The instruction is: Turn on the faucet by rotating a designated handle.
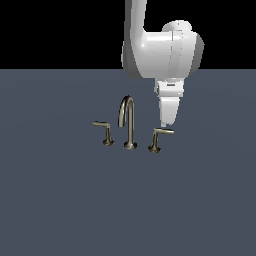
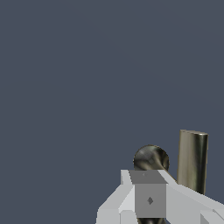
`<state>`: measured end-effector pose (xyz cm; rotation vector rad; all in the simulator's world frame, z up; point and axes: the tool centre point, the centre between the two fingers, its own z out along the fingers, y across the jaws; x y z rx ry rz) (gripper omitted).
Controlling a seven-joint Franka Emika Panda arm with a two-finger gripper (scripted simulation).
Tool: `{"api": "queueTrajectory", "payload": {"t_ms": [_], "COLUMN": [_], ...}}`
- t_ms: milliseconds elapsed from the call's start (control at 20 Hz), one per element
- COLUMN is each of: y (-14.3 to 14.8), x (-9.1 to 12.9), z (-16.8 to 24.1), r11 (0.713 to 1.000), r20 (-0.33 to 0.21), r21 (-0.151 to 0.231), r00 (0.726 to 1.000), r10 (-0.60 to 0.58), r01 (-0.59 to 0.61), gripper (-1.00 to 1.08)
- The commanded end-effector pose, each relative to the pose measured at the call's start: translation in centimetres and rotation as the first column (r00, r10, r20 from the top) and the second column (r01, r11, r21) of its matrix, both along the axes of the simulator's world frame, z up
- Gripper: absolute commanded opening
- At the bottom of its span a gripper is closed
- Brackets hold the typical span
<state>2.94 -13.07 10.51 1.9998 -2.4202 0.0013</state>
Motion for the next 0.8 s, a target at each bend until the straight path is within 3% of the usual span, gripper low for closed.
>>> {"api": "queueTrajectory", "payload": {"t_ms": [0,500,750], "y": [-0.8,-1.5,-1.8], "x": [0.2,0.3,-1.3], "z": [-0.8,-1.4,-1.4], "r11": [0.999,0.997,0.997], "r20": [0.001,0.001,0.001], "r21": [0.000,0.002,0.002], "r00": [0.999,0.997,0.997], "r10": [-0.039,-0.073,-0.073], "r01": [0.039,0.073,0.073], "gripper": [-1.00,-1.00,-1.00]}}
